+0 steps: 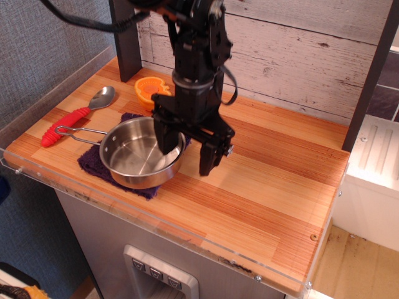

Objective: Move pot to upper right corner of table.

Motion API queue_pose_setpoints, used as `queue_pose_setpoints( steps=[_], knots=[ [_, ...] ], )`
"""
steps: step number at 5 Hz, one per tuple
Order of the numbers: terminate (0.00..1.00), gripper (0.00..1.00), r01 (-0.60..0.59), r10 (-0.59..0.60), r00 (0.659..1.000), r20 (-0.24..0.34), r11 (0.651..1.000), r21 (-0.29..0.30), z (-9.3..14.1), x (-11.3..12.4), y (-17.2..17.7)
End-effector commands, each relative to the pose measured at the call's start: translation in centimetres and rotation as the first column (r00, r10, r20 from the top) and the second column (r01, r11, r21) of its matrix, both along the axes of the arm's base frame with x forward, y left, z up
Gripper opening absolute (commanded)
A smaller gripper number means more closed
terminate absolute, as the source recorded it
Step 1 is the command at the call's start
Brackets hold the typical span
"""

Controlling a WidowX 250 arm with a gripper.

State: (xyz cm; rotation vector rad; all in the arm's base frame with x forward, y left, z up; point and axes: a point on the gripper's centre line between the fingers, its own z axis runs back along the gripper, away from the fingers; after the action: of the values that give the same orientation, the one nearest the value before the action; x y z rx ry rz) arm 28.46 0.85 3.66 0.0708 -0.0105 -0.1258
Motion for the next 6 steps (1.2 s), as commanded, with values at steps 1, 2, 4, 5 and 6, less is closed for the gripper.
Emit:
queue_pose_setpoints(
  steps=[1,2,4,5,6],
  knots=[
    [0.00,0.00,-0.006,0.006,1.000,0.017,1.000,-0.013,-0.2,0.0,0.5],
    [0.00,0.00,-0.011,0.011,1.000,0.023,1.000,-0.015,0.2,-0.1,0.7],
    [0.00,0.00,0.000,0.002,0.999,0.032,0.999,-0.042,0.9,-0.5,1.2],
    [0.00,0.00,0.125,-0.124,0.992,0.038,0.991,-0.041,2.9,-1.0,0.6],
    [0.00,0.00,0.169,-0.165,0.983,0.086,0.985,-0.043,4.9,-0.4,-1.3]
  ],
)
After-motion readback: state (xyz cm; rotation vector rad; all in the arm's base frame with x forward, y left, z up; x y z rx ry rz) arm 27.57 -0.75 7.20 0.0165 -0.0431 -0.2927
